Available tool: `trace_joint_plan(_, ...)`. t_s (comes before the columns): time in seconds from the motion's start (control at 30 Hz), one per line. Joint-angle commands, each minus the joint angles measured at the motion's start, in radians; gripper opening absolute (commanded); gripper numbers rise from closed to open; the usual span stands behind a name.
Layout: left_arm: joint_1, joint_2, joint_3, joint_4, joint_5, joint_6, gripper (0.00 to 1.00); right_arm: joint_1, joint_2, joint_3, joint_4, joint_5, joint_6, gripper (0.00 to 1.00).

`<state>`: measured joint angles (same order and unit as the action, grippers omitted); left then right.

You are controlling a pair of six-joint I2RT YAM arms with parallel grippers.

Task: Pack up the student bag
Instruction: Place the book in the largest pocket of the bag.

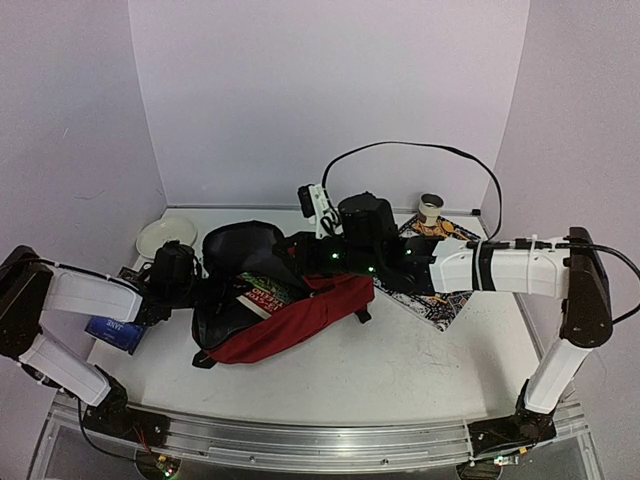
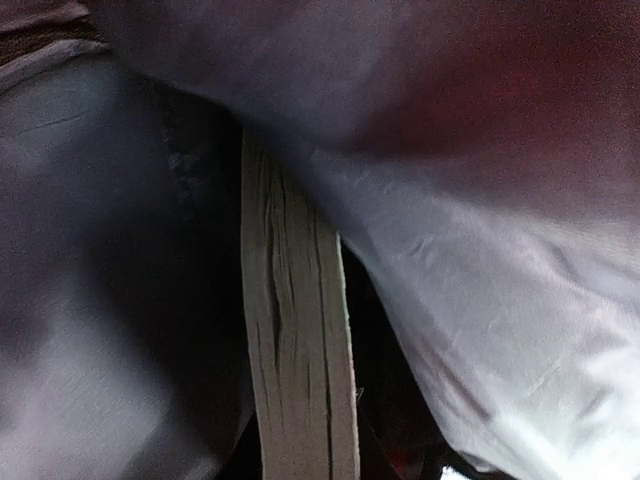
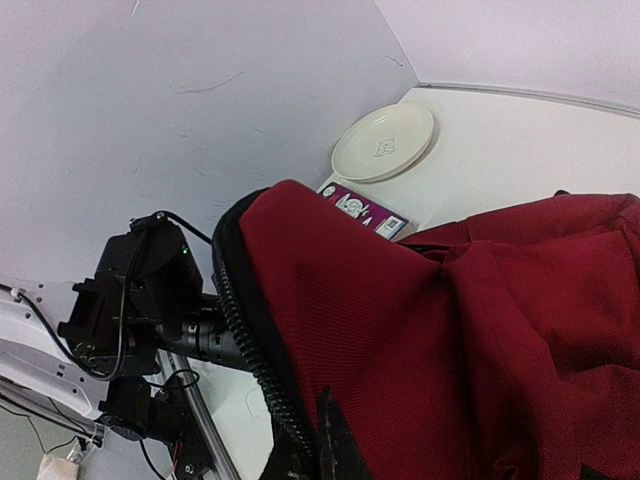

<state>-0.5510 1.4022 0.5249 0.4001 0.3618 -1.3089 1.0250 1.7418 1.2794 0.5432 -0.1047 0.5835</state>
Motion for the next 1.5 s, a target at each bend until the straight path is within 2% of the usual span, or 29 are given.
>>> trace_joint_plan(0.0, -0.002, 0.044, 0.080, 0.211, 0.003, 0.069, 0.00, 0.011, -0.074, -0.008, 0.108, -0.027, 0.024, 0.00)
trace_joint_plan(0.13, -0.012, 0.101, 0.083, 0.220, 0.024, 0.058, 0.01, 0.011, -0.079, -0.032, 0.120, -0.013, 0.042, 0.00)
trace_joint_plan(0.23, -0.030, 0.156, 0.073, 0.223, 0.022, 0.062, 0.06, 0.011, -0.081, -0.051, 0.125, 0.003, 0.058, 0.00)
trace_joint_plan(0.33, -0.044, 0.184, 0.054, 0.224, 0.002, 0.078, 0.15, 0.011, -0.085, -0.080, 0.125, 0.030, 0.081, 0.00)
trace_joint_plan(0.53, -0.045, 0.165, 0.015, 0.220, -0.039, 0.100, 0.45, 0.011, -0.104, -0.172, 0.124, 0.119, 0.177, 0.00)
trace_joint_plan(0.83, -0.044, 0.133, -0.031, 0.188, -0.029, 0.137, 0.67, 0.007, -0.112, -0.282, 0.066, 0.281, 0.319, 0.00)
trace_joint_plan(1.07, -0.044, 0.058, -0.013, -0.001, -0.068, 0.240, 0.82, -0.020, -0.073, -0.335, -0.008, 0.321, 0.449, 0.00)
trace_joint_plan(1.13, -0.044, 0.019, 0.012, -0.084, -0.089, 0.288, 0.86, -0.027, -0.053, -0.334, -0.032, 0.324, 0.463, 0.00)
trace_joint_plan(1.33, -0.038, -0.083, 0.168, -0.466, -0.215, 0.471, 0.93, -0.051, 0.025, -0.307, -0.120, 0.318, 0.502, 0.01)
trace_joint_plan(1.47, 0.014, -0.134, 0.212, -0.601, -0.235, 0.549, 0.95, -0.061, 0.077, -0.293, -0.157, 0.306, 0.521, 0.02)
